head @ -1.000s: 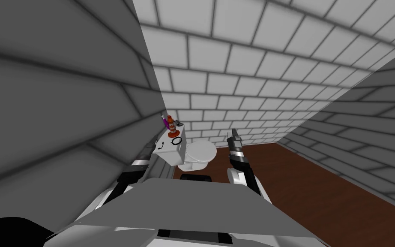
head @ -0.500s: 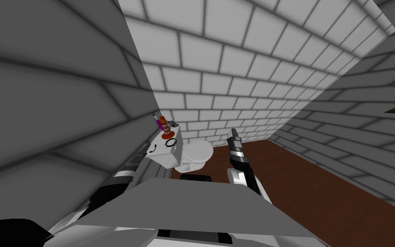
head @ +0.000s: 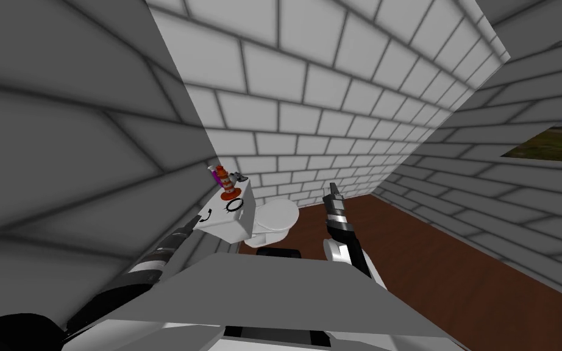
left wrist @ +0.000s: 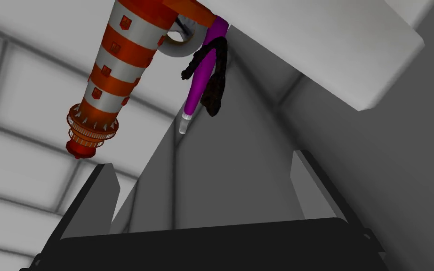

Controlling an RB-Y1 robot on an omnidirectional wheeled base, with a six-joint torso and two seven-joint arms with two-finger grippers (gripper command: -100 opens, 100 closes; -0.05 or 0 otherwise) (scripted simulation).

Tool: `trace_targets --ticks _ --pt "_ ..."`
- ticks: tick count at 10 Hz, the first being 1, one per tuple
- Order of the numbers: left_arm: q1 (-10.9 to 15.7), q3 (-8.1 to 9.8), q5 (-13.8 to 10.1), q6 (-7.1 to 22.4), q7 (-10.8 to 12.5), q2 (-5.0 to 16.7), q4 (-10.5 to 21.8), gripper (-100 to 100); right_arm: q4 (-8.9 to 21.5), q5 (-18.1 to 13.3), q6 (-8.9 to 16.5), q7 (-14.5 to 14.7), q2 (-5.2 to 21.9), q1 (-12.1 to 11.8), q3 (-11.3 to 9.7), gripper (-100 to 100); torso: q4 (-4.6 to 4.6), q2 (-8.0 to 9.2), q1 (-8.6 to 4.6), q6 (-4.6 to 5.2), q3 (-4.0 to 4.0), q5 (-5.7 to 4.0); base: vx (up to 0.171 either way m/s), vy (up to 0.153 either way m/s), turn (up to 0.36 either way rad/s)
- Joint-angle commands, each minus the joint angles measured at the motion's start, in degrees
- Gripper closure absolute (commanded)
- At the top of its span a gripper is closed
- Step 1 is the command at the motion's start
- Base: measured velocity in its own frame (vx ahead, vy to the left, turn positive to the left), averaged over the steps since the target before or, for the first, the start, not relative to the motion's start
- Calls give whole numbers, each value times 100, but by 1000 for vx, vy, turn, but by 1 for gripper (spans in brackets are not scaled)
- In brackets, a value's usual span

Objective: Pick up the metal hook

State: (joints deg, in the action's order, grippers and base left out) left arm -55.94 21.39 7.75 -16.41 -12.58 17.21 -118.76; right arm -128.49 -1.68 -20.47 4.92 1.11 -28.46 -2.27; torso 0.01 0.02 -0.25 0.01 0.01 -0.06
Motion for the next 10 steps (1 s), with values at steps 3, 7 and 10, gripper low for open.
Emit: trace_targets --ticks 3,7,10 --pt "-374 337 -24 190 -436 282 299 -100 0 0 0 0 0 0 0 0 0 -3 -9 0 -1 -2 14 -92 -133" --pt "-628 620 -89 227 -821 632 662 -100 0 0 0 0 0 -1 0 0 -1 -7 2 0 -4 0 25 -71 -113" --pt "-795 827 -147 232 -1148 896 969 -100 0 0 0 0 0 -1 0 0 -1 -7 -2 -1 -4 -1 33 -75 -123"
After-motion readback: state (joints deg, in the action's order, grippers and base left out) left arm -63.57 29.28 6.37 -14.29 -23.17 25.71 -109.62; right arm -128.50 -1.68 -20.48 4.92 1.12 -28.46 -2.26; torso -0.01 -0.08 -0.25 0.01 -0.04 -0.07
